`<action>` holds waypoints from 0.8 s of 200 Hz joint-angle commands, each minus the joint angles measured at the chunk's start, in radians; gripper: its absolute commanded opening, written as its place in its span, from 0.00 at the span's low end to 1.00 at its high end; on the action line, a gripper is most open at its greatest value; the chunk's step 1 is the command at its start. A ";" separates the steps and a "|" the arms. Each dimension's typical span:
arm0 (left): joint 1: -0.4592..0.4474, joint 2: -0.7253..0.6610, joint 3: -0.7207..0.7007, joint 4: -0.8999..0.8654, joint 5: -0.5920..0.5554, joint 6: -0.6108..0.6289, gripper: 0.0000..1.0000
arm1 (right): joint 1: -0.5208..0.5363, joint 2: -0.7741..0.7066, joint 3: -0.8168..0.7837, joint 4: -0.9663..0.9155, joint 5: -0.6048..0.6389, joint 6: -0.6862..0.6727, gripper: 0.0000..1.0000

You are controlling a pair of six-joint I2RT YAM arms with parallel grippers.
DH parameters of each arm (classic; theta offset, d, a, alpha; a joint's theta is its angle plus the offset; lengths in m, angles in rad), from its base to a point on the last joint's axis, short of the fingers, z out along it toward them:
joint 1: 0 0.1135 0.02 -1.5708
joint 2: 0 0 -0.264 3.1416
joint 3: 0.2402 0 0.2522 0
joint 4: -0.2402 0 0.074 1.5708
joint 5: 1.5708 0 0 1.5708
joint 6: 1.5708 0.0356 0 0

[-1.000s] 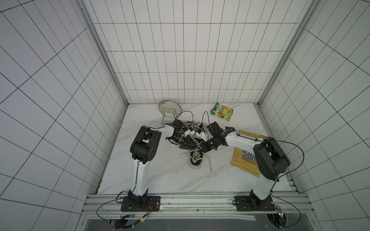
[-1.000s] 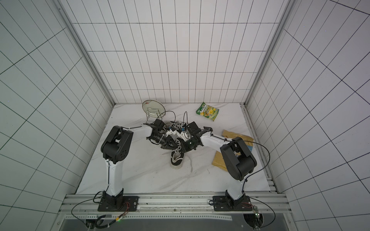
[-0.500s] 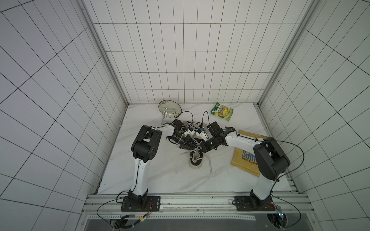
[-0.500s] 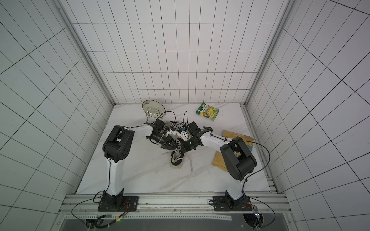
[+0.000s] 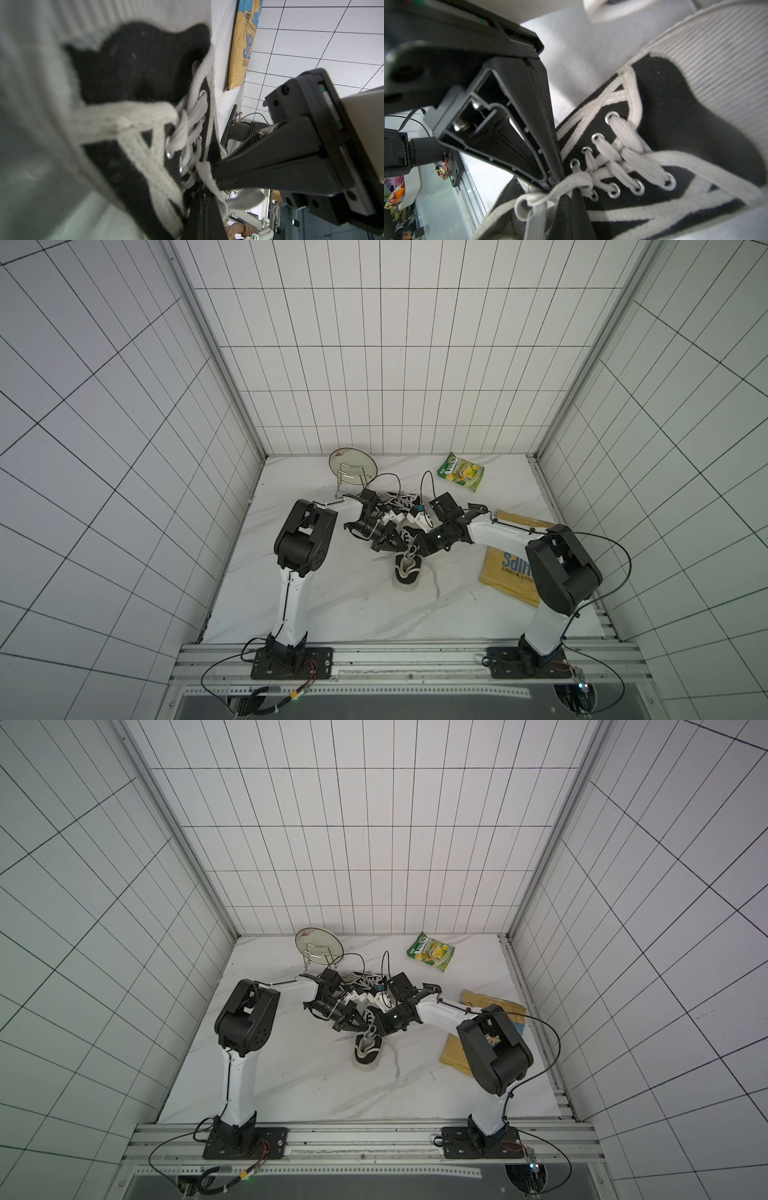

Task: Tie the shoes
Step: Cross the shoelace with the shoelace.

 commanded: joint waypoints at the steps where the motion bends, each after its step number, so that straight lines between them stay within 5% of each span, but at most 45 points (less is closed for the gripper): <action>1: -0.009 0.015 -0.001 0.009 0.029 0.017 0.00 | -0.006 -0.024 0.001 0.085 -0.021 0.003 0.00; 77: 0.044 -0.093 -0.131 0.241 0.020 -0.123 0.00 | -0.054 -0.126 -0.061 0.019 0.024 -0.026 0.18; 160: 0.037 -0.047 -0.103 0.223 0.060 -0.111 0.00 | -0.057 -0.086 -0.075 0.055 -0.067 -0.011 0.03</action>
